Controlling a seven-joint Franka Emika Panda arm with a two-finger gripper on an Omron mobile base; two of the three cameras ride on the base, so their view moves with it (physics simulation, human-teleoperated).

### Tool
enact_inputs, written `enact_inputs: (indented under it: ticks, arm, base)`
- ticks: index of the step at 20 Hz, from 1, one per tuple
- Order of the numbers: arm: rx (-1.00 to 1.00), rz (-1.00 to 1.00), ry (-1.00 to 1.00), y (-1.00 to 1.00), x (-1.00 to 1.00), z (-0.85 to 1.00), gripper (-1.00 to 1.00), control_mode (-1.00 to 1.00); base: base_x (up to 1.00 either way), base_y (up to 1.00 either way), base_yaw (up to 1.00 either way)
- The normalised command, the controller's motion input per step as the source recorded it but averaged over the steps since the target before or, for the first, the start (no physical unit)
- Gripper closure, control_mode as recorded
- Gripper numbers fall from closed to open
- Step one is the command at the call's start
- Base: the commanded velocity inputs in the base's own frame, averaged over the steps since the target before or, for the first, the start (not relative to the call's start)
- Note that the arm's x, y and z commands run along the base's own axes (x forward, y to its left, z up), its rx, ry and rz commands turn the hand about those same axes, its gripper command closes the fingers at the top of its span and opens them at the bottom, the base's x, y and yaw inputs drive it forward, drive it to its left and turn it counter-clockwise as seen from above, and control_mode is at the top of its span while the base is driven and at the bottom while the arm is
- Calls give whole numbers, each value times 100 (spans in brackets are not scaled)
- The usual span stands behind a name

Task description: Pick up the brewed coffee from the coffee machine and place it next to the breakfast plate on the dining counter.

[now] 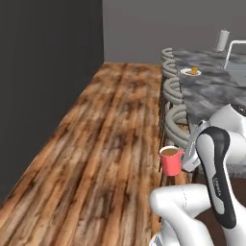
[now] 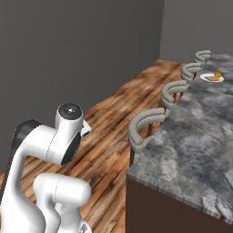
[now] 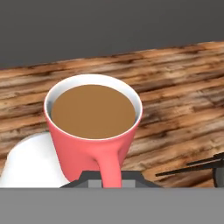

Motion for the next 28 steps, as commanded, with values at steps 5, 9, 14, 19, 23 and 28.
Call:
enact_inputs:
  ticks: [5, 9, 14, 19, 23, 28]
  arm:
    - [0, 0, 0, 0, 0, 0, 100, 100]
    - [0, 0, 0, 0, 0, 0, 100, 100]
    - [0, 0, 0, 0, 0, 0, 100, 100]
    - [0, 0, 0, 0, 0, 0, 100, 100]
    - [0, 0, 0, 0, 0, 0, 100, 100]
    - [0, 0, 0, 0, 0, 0, 100, 100]
  base:
    - [72, 100, -62]
    - [69, 100, -63]
    - [79, 100, -60]
    - [91, 100, -57]
    - [93, 100, -56]
    - [96, 100, -55]
